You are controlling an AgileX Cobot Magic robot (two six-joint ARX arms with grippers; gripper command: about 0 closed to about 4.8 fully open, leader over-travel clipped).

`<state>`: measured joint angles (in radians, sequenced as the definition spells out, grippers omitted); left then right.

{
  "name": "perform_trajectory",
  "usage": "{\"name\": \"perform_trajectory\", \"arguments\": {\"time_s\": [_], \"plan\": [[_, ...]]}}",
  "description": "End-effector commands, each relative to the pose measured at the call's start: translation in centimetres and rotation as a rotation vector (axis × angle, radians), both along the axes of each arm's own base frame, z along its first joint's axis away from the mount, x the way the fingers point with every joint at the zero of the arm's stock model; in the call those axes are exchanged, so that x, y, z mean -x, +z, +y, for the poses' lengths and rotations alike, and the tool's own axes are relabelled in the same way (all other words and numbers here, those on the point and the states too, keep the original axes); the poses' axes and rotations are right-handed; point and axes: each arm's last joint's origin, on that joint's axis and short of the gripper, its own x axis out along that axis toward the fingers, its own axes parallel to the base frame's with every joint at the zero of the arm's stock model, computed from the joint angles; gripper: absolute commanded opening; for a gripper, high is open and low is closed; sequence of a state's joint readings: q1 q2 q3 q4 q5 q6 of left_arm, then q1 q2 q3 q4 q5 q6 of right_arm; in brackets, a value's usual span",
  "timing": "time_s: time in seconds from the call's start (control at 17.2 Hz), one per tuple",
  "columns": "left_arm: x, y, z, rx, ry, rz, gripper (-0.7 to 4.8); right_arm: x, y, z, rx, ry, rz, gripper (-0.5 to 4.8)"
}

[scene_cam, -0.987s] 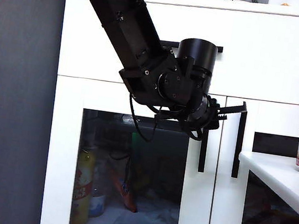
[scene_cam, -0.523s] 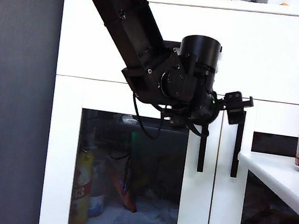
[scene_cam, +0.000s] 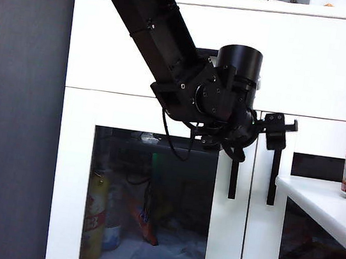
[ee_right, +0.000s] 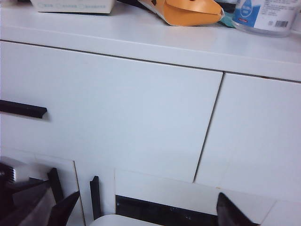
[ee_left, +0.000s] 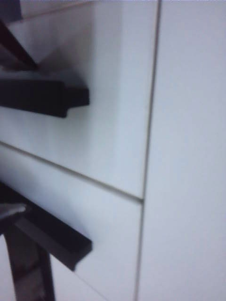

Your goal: Open the left door of the white cabinet, pick up a can of beverage from the table on the right, place it inside the cabinet, and finally close the cabinet door.

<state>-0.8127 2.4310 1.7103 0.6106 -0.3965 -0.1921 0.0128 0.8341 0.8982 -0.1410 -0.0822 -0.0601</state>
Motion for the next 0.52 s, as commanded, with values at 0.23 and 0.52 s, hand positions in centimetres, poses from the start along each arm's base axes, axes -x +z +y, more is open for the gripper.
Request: {"name": "perform_trajectory", "arguments": {"time_s": [0.23, 0.52], "plan": [[-0.46, 0.59, 0.56, -0.058, 0.141, -0.048, 2.95, 0.08, 0.19, -0.01, 0.001, -0.001, -0.015, 4.79], [-0.38, 0.55, 0.49, -0.055, 0.14, -0.043, 1.79, 0.08, 0.19, -0.01, 0.001, -0.002, -0.015, 4.79]]}}
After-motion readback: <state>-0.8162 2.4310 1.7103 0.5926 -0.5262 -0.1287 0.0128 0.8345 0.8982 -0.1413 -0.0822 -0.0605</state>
